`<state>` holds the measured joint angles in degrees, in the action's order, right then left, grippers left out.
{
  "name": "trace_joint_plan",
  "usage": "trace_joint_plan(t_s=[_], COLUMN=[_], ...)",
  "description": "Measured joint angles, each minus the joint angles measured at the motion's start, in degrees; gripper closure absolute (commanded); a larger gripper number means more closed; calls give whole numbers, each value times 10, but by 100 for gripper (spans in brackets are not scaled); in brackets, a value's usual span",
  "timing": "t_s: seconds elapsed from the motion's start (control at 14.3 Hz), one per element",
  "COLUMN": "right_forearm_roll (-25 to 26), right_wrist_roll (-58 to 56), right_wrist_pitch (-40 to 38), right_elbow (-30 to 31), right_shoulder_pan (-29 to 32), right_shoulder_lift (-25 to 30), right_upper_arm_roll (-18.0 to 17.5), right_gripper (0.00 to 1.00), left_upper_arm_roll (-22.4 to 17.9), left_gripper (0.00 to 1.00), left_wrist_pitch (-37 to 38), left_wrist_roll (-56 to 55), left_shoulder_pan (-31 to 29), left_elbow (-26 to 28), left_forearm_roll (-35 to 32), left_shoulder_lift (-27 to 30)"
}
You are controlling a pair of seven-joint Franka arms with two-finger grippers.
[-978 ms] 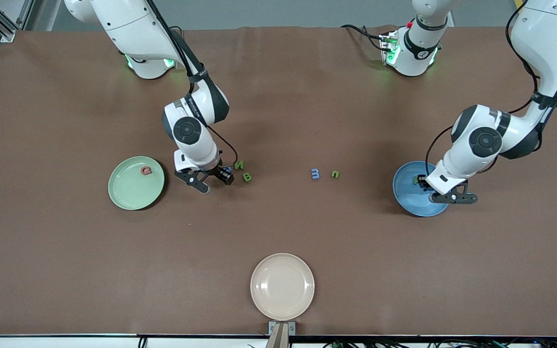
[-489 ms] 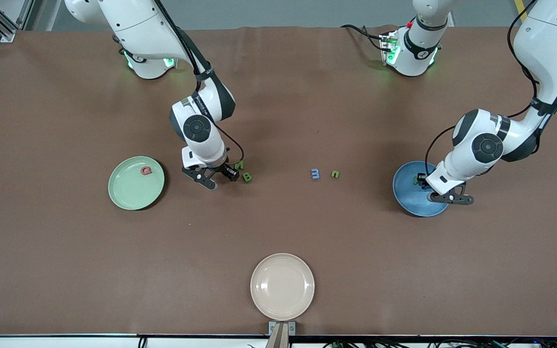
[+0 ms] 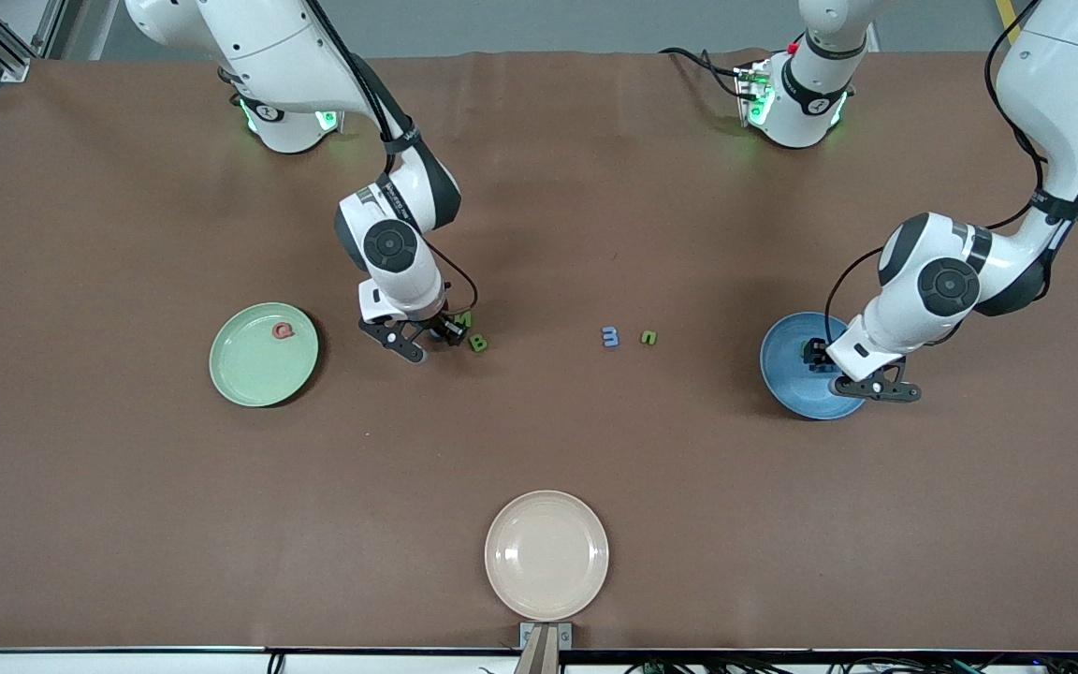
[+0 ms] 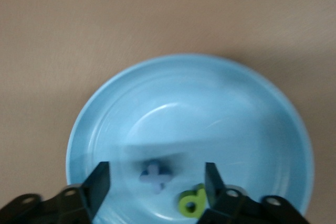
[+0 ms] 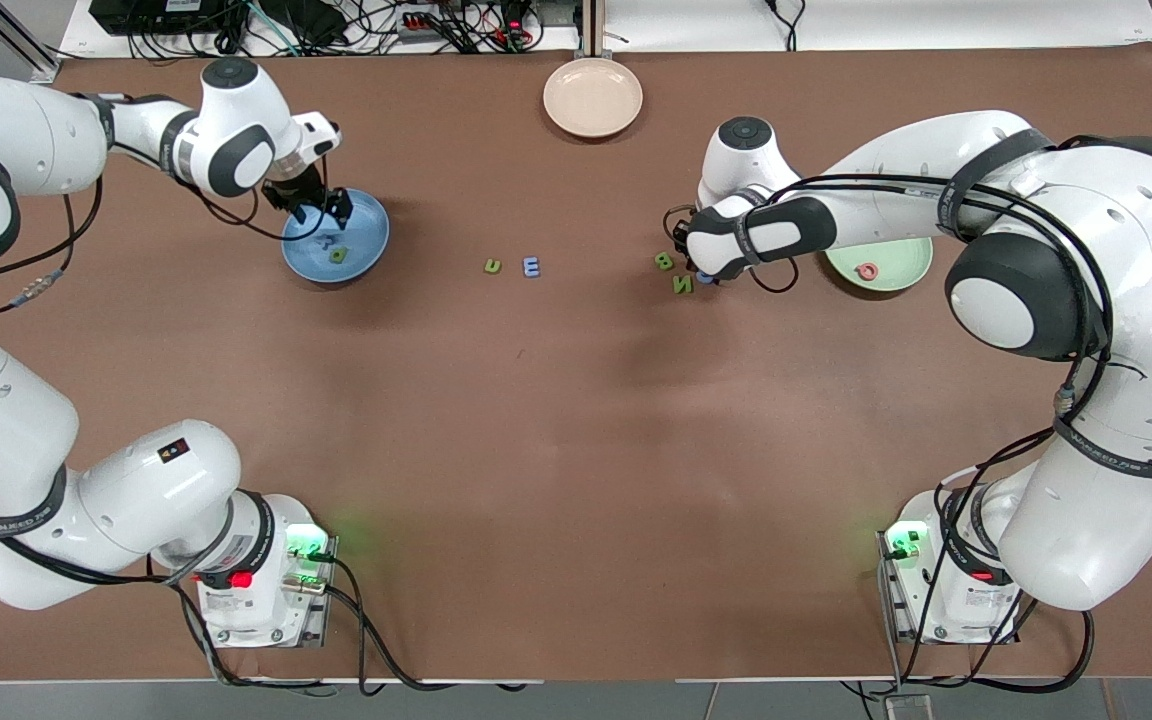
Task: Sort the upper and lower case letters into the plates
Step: 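Carry the c with the right gripper while the left gripper grasps the u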
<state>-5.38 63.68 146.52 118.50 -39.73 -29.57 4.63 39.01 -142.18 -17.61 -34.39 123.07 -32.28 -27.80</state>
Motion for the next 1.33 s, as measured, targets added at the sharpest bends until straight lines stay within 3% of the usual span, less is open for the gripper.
trace_joint_plan(t_s=[0.28,0.49,0.77,1.05,1.33], right_forearm_roll=[0,0,1,2,9], right_wrist_roll=[2,2,-53,-213,-387], right_wrist_pitch=[1,-9,-74,-147,-149], right_elbow=[-3,-4,-10,-6,39], right_shoulder_pan=[-2,-2,16,110,207], right_shoulder_lift=[0,1,26,94,138], right_upper_arm_roll=[0,2,17,23,25], right_gripper=[96,99,99,99,100], left_upper_arm_roll=[48,82,86,86,85], left_gripper=[0,0,0,0,0], left_wrist_pitch=[3,56,89,91,91], left_wrist_roll=[-23,-81,-139,-236,-286], left_shoulder_pan=[2,26,107,166,197], left_elbow=[-3,-12,-39,-56,-68], left_forearm_roll=[0,0,0,1,0], left_shoulder_lift=[8,8,1,-21,-55])
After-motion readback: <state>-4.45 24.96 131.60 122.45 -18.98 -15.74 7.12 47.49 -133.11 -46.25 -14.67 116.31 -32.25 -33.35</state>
